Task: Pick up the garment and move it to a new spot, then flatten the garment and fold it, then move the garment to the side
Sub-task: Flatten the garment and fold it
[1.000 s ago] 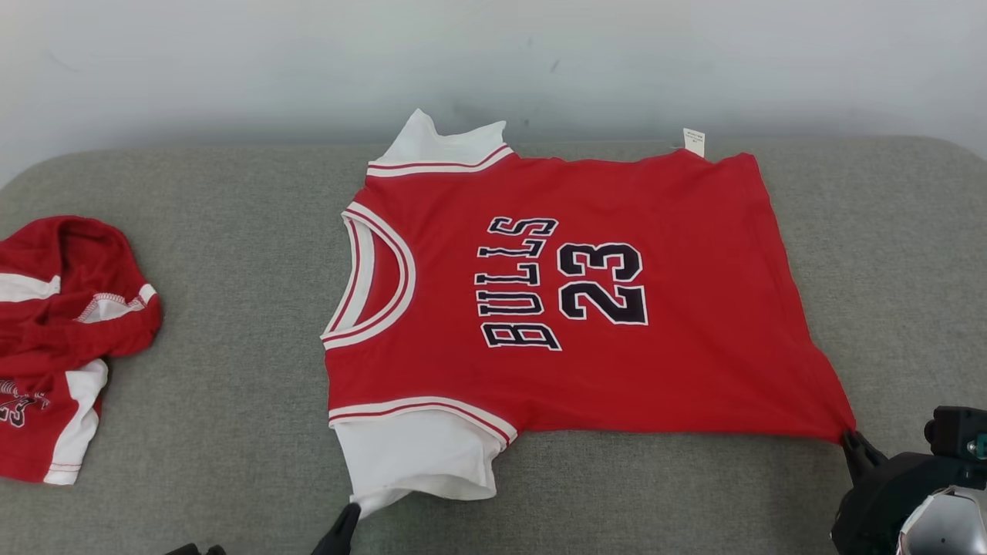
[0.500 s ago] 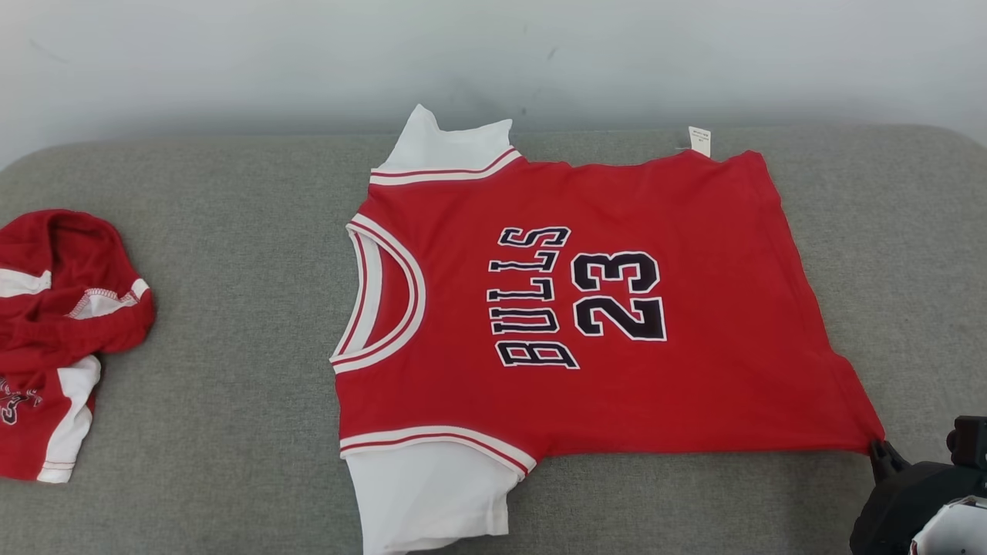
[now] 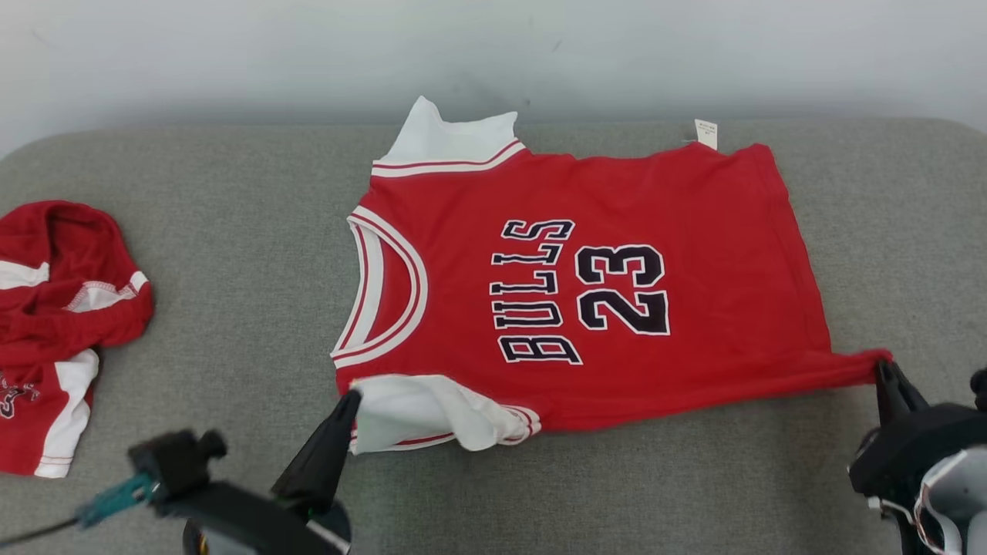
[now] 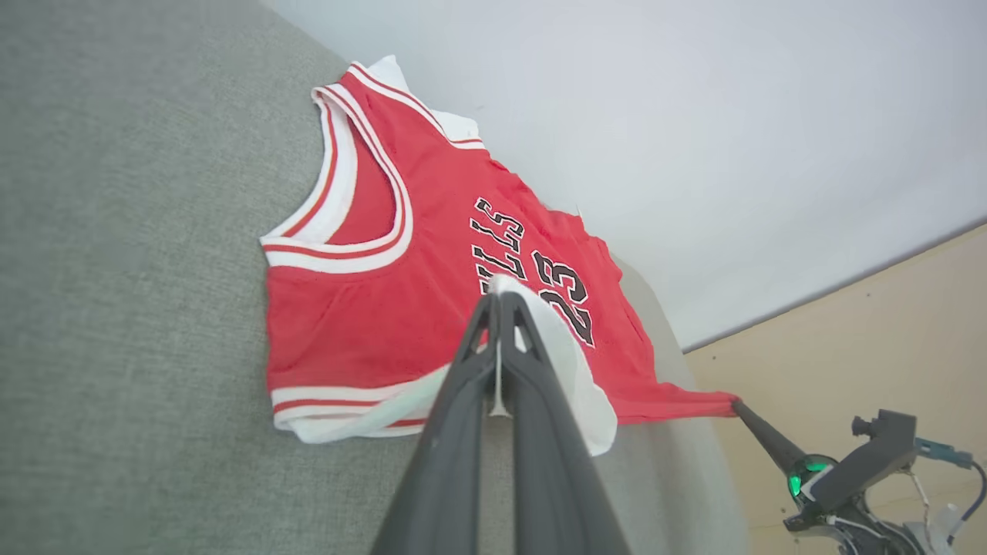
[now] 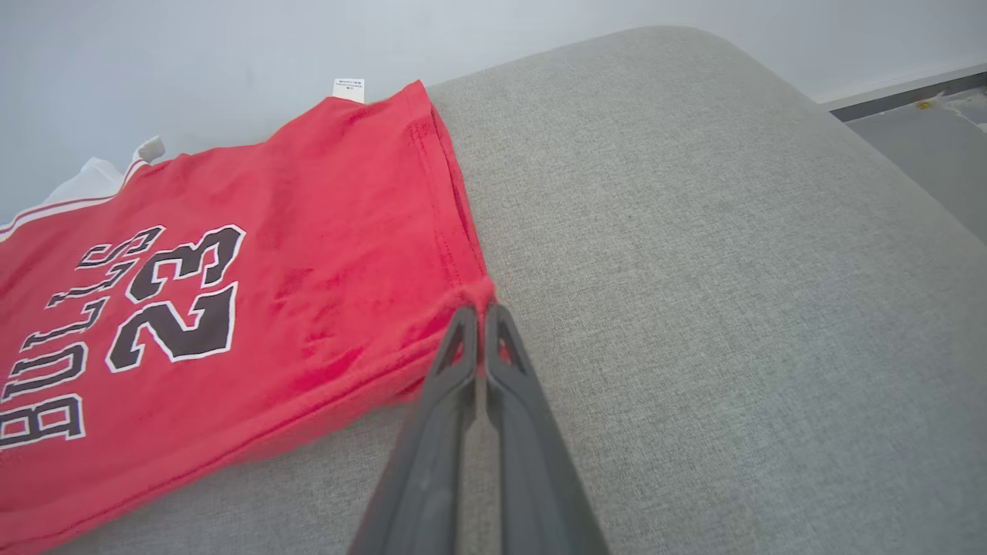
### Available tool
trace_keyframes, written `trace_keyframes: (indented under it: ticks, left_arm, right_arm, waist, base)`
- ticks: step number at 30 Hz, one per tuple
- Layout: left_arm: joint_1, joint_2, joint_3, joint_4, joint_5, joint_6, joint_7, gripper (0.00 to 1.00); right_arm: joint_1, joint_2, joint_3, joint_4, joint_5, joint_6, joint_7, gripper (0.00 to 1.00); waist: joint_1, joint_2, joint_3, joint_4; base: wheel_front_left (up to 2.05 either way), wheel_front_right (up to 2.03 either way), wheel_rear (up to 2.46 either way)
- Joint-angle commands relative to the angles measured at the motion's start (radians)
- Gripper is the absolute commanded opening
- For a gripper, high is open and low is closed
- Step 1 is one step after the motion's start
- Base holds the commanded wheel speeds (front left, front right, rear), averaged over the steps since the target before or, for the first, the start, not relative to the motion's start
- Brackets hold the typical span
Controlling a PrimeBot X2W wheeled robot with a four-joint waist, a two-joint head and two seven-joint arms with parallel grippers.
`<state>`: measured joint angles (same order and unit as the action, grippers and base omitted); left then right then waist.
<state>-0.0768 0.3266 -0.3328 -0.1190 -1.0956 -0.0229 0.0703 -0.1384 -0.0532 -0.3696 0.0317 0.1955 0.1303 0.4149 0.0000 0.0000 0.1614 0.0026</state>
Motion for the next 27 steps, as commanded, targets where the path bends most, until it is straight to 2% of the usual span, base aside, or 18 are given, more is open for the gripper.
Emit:
trace_keyframes:
  ticks: [1, 8, 11, 16, 23, 27]
  left_arm:
    - [-0.053, -0.008, -0.020, 0.031, 0.036, -0.016, -0.002, 0.00]
    - [-0.303, -0.064, -0.055, 0.218, 0.160, -0.043, -0.077, 0.00]
    - [-0.404, -0.051, -0.094, 0.298, 0.273, -0.044, -0.115, 0.00]
    - [-0.507, -0.075, -0.119, 0.391, 0.345, -0.049, -0.166, 0.00]
    - [-0.610, -0.115, -0.095, 0.501, 0.358, -0.049, -0.259, 0.00]
    - [-0.633, -0.104, -0.085, 0.523, 0.363, -0.064, -0.287, 0.00]
  right_arm:
    - [-0.032, 0.002, 0.005, 0.009, 0.008, 0.001, -0.012, 0.00]
    - [-0.162, 0.003, 0.028, 0.078, -0.035, 0.001, -0.050, 0.00]
    - [-0.207, 0.001, 0.040, 0.106, -0.057, 0.001, -0.068, 0.00]
    - [-0.258, -0.010, 0.047, 0.141, -0.077, 0.001, -0.092, 0.00]
    - [-0.320, -0.020, 0.053, 0.183, -0.084, 0.001, -0.146, 0.00]
    - [-0.338, -0.019, 0.051, 0.202, -0.082, 0.001, -0.171, 0.00]
  waist:
    - [0.0000, 0.0000, 0.020, -0.006]
    - [0.0000, 0.0000, 0.099, -0.009]
    - [0.0000, 0.0000, 0.137, -0.005]
    - [0.0000, 0.0000, 0.179, -0.005]
    - [0.0000, 0.0000, 0.219, -0.006]
    - [0.0000, 0.0000, 0.229, -0.012]
  base:
    - [0.00, 0.00, 0.00]
    - [0.00, 0.00, 0.00]
    - [0.00, 0.00, 0.00]
    - [0.00, 0.00, 0.00]
    - [0.00, 0.00, 0.00]
    - [0.00, 0.00, 0.00]
